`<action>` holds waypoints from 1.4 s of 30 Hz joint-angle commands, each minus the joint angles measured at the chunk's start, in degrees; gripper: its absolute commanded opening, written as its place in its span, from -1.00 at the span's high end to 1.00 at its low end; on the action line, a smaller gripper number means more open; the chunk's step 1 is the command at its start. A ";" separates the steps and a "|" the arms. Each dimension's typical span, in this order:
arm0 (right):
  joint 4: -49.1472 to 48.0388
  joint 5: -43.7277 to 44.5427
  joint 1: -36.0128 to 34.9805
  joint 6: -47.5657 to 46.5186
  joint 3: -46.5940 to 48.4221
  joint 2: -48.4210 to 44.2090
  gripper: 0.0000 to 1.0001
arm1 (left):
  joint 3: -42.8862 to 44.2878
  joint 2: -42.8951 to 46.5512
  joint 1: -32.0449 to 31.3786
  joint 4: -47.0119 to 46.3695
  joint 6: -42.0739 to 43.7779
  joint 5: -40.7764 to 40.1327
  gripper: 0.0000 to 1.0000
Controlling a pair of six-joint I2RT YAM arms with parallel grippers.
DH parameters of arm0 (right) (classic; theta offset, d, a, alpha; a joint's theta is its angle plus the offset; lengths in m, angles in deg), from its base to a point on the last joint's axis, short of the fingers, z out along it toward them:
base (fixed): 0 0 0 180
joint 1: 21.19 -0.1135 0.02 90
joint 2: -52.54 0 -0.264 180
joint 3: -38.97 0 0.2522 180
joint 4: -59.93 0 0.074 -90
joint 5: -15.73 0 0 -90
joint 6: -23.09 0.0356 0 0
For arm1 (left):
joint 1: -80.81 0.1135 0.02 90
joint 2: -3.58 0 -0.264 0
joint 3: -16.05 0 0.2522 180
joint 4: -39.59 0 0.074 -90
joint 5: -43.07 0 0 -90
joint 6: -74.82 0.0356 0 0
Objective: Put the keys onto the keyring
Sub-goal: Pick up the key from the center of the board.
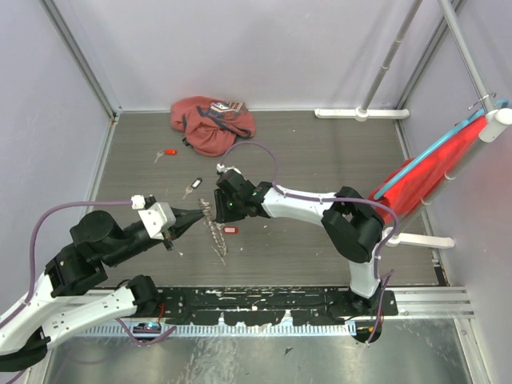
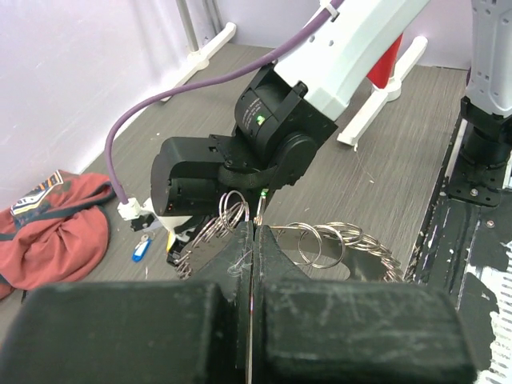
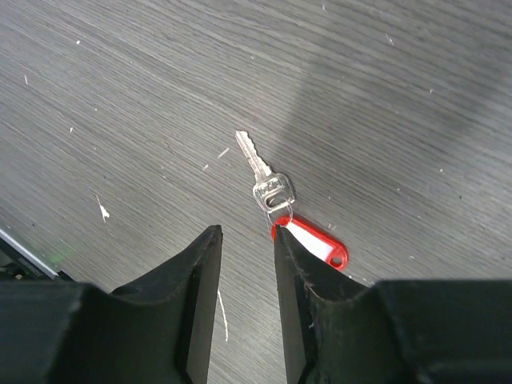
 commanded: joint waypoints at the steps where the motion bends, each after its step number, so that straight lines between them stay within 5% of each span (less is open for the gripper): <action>1: -0.06 -1.04 -0.12 -3.15 4.09 1.08 0.24 | -0.31 0.65 -0.01 -3.74 0.95 -0.57 1.00; 42: 12.40 0.34 -2.25 -10.22 15.49 10.67 0.20 | -0.20 0.50 -0.01 -4.01 1.37 0.58 1.00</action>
